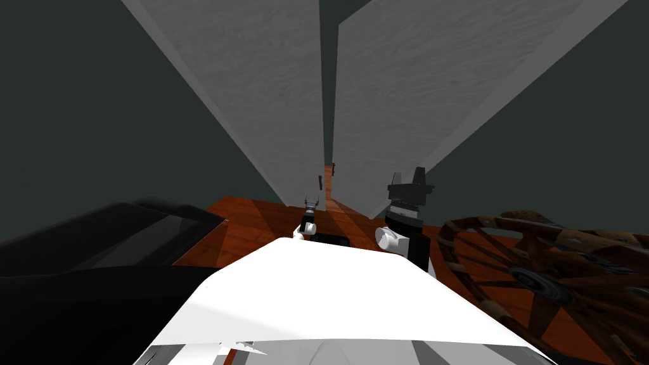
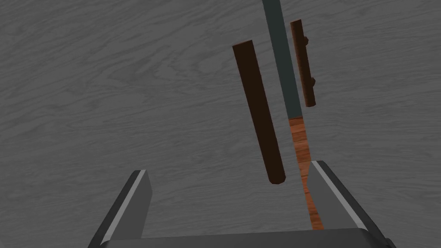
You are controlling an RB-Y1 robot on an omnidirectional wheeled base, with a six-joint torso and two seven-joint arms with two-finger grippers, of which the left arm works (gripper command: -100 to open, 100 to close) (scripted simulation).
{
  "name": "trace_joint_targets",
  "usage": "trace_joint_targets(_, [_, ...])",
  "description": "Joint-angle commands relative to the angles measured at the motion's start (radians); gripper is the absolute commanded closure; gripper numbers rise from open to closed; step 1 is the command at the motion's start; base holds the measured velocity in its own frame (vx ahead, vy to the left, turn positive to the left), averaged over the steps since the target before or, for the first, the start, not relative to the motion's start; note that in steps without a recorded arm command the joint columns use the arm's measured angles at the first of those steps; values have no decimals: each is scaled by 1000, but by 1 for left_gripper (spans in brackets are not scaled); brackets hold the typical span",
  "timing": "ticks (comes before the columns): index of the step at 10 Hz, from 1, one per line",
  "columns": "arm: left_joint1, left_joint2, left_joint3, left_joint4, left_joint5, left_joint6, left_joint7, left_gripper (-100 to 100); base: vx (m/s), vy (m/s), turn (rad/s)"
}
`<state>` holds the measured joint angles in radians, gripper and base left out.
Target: Push the door open
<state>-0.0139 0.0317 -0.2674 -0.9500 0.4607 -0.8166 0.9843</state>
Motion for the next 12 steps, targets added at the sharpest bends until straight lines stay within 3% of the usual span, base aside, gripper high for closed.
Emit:
trace_joint_targets(1, [-11, -7, -6, 30, 8, -2, 26, -100, 91, 38, -62])
trace_joint_targets(5, [-55, -39, -28, 151, 39, -18, 121, -100, 112, 58, -94])
trace_joint_targets(10, [-87, -71, -44, 243, 62, -30, 193, -100, 92, 59, -60])
trace_joint_targets(11, [-89, -67, -41, 241, 59, -32, 183, -100, 41, 17, -13])
trace_joint_targets(12, [-90, -36, -40, 247, 61, -36, 191, -100, 115, -4, -30])
